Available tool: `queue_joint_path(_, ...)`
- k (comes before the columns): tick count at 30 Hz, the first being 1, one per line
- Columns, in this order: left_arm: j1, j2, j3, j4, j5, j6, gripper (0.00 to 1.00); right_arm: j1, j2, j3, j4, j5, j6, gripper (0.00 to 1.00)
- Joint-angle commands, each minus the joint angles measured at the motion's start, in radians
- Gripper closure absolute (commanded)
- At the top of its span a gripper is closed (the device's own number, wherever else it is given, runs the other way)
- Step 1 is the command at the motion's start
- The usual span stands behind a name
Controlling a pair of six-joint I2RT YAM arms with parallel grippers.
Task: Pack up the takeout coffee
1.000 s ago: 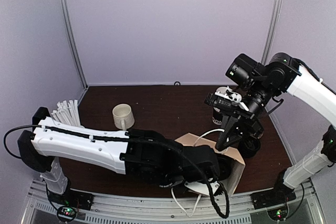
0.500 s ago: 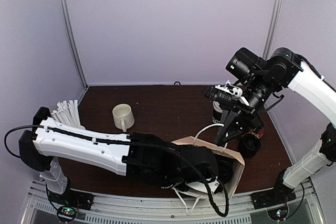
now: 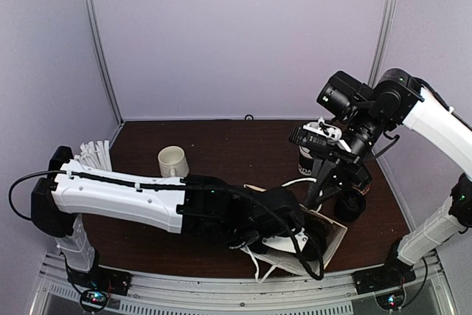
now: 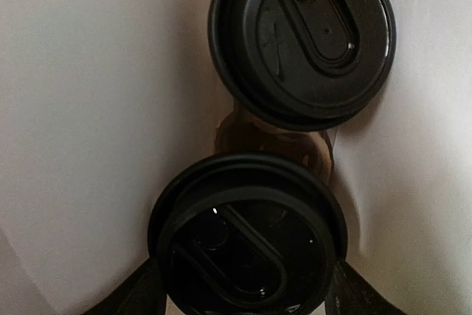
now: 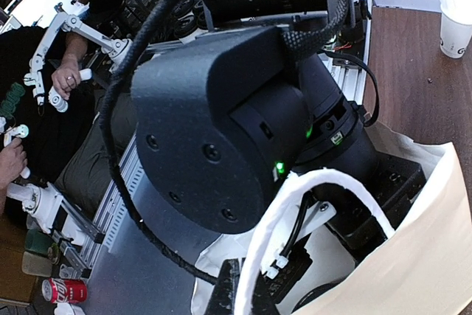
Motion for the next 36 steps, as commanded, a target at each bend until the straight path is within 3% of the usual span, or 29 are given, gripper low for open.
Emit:
queue_joint_path(1, 0.013, 0.0, -0.029, 0.081, 0.022, -0.013, 0.6, 0.004, 0.007, 0.005, -0.031, -0.039, -0.031, 1.0)
queue_joint_path(6, 0.022, -0.007, -0.064, 0.144, 0.026, -0.006, 0.6, 0.005, 0.022, 0.025, -0.051, -0.047, -0.039, 0.98)
queue_joint_path(11, 0.022, -0.015, -0.081, 0.16, 0.02, -0.002, 0.6, 0.002, 0.042, 0.069, -0.171, 0.044, -0.138, 0.61)
queue_joint_path(15, 0.023, -0.025, -0.079, 0.142, 0.017, -0.016, 0.6, -0.061, 0.047, 0.113, -0.291, 0.127, -0.228, 0.42)
queue_joint_path(20, 0.029, -0.035, -0.088, 0.144, 0.006, -0.03, 0.6, -0.217, -0.034, 0.076, -0.284, 0.178, -0.266, 0.2)
queue_joint_path(28, 0.053, -0.061, -0.102, 0.17, 0.042, -0.079, 0.61, -0.262, -0.12, -0.263, -0.193, 0.382, -0.289, 0.1)
queue_joint_path(36, 0.058, -0.056, -0.106, 0.177, 0.049, -0.097, 0.6, -0.162, -0.195, -0.55, 0.018, 0.662, -0.209, 0.09)
